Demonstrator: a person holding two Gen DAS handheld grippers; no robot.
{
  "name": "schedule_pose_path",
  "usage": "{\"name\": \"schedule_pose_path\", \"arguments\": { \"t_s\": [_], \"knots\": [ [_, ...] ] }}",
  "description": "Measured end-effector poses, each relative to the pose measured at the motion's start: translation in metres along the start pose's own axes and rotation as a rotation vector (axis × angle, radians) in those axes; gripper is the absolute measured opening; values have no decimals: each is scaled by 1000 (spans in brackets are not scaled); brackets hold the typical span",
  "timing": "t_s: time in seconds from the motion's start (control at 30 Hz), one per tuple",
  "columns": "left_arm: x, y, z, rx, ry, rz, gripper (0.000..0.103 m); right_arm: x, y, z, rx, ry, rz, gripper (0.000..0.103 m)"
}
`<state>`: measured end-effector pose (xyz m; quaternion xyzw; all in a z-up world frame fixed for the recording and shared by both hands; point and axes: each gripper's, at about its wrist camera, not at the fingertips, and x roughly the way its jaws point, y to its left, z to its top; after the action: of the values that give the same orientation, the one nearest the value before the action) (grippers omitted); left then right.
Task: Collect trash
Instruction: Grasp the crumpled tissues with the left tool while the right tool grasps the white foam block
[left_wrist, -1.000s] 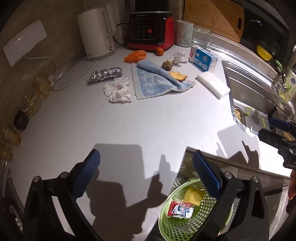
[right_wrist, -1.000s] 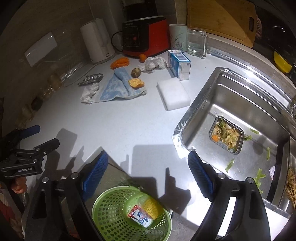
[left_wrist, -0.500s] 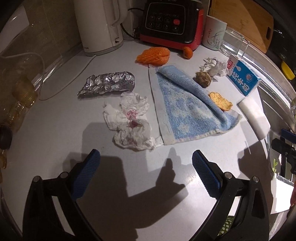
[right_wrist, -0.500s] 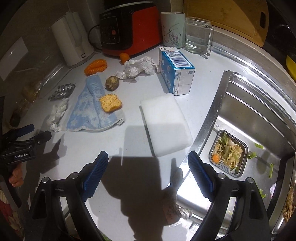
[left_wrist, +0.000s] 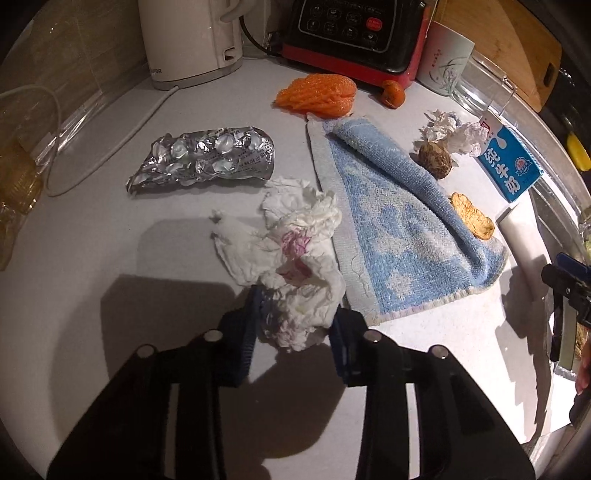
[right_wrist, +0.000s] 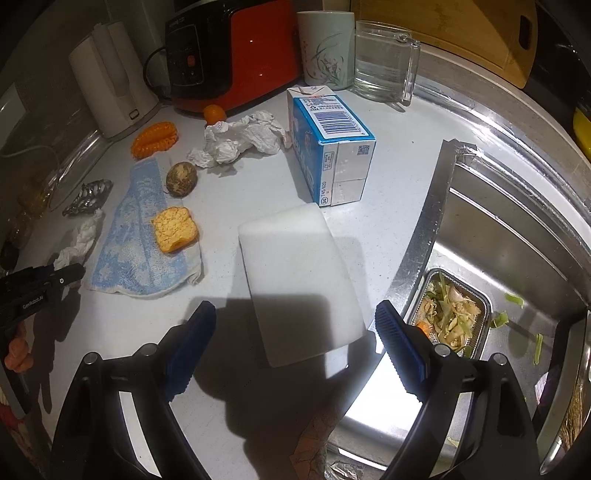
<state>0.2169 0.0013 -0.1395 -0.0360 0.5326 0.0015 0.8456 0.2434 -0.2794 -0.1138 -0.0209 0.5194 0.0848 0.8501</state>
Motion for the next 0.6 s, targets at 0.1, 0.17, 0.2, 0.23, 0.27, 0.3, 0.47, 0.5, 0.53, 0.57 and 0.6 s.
{"name": "schedule_pose_path", "arguments": {
  "t_s": [0.1, 0.17, 0.2, 0.23, 0.27, 0.3, 0.47, 0.5, 0.53, 0.57, 0.6],
  "knots": [
    [-1, 1, -1, 8, 5, 0, 21, 3, -3, 5, 0, -5, -5, 87],
    [-5, 1, -2, 13, -1, 7, 21, 4, -5, 8, -3, -13, -16, 87],
    [-8, 0, -3, 18, -7, 10, 21, 5, -5, 10, -3, -17, -19, 87],
    [-12, -1, -3, 23, -13, 11, 21, 7, -6, 12, -4, -19, -20, 87],
    [-16, -2, -5, 25, -19, 13, 21, 10, -7, 14, -5, -17, -21, 87],
    [-19, -3, -6, 29, -23, 16, 21, 13, -8, 16, -6, -13, -24, 87],
    [-38, -11, -11, 44, -40, 12, 21, 29, -4, 21, -32, 19, -7, 87],
    [-41, -12, -12, 43, -45, 8, 21, 31, -2, 20, -44, 24, -8, 87],
    [-44, -14, -14, 42, -50, 5, 21, 33, 1, 20, -61, 31, -15, 87],
    [-47, -16, -16, 40, -54, 1, 21, 36, 4, 19, -76, 37, -29, 87],
    [-49, -18, -18, 39, -58, -2, 21, 38, 6, 18, -90, 40, -48, 87]
  ]
}}
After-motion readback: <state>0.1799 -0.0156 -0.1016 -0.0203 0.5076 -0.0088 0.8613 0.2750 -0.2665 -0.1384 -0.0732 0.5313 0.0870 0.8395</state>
